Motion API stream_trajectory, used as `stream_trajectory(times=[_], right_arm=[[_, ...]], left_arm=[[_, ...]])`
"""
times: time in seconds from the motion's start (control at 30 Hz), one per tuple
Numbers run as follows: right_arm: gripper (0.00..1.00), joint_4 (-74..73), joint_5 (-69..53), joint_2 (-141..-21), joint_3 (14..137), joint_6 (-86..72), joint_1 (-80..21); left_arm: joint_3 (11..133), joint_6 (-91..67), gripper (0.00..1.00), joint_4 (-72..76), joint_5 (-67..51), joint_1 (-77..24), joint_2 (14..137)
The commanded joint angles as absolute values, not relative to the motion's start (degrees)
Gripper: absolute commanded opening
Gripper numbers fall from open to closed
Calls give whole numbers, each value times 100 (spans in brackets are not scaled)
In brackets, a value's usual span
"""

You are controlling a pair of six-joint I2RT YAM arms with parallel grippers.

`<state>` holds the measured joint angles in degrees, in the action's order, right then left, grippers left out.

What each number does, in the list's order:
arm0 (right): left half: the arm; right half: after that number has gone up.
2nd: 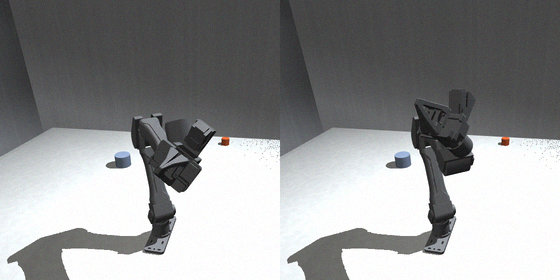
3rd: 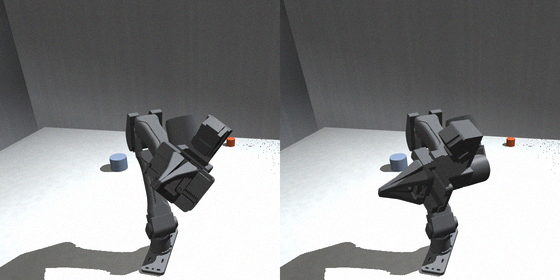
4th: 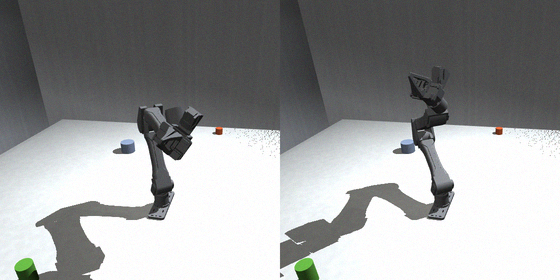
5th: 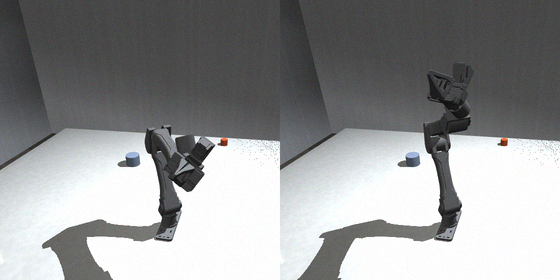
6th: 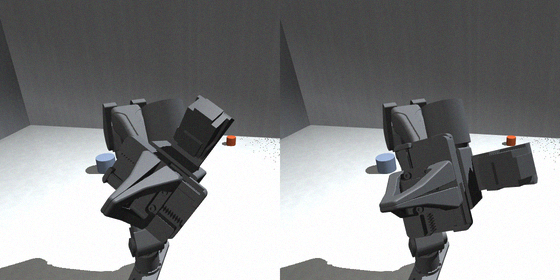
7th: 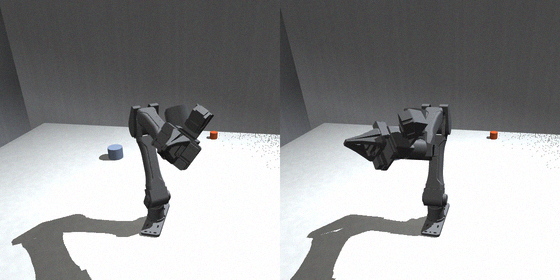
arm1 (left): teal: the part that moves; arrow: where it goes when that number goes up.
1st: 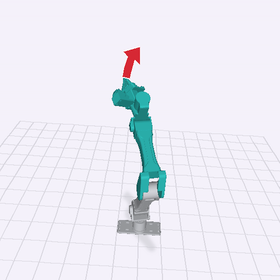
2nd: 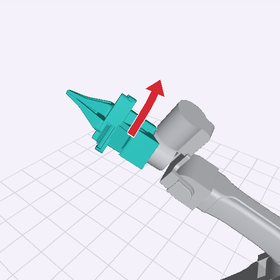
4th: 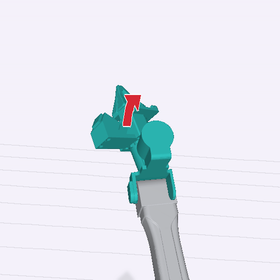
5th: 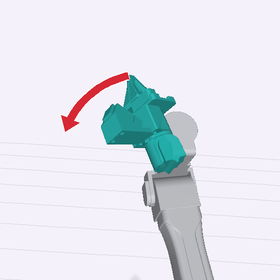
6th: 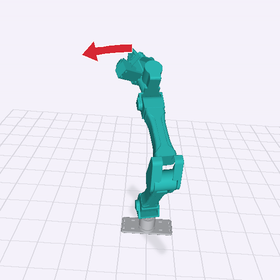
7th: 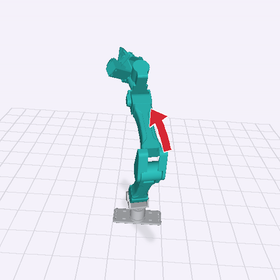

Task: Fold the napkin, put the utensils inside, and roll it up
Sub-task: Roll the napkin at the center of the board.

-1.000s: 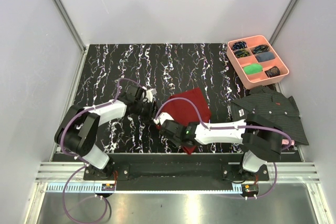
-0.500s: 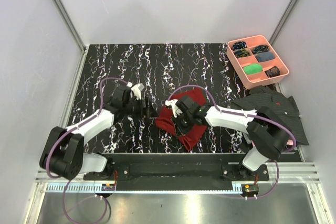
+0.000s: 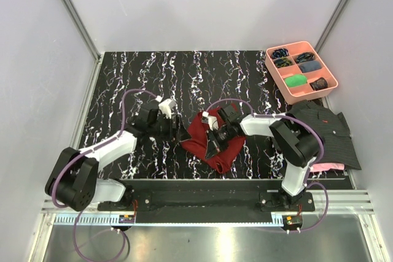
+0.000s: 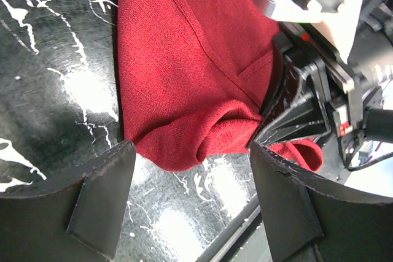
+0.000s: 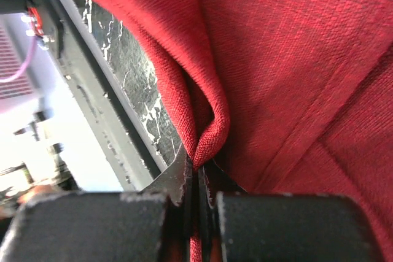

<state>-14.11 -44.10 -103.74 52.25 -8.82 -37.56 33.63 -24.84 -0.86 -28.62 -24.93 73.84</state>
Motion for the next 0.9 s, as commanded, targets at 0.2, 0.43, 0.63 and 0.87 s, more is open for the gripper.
stream_trajectory(times=[0.2,0.43,0.63,0.87], right_arm=[[0,-1063,-5379,-11047,5458,-958,-3366],[0,-1055,-5511,-11206,5537,-984,-3270],[0,-1063,-5528,-11232,5520,-993,-3261],[0,-1055,-5607,-11329,5563,-993,-3261]], left_arm=[[3542,-1934,75,343,-2276,-2812,7971],[3498,-1828,70,667,-2083,-2874,8191],[3691,-1732,63,764,-1916,-2892,8674],[3700,-1661,53,1002,-1934,-2883,8982]])
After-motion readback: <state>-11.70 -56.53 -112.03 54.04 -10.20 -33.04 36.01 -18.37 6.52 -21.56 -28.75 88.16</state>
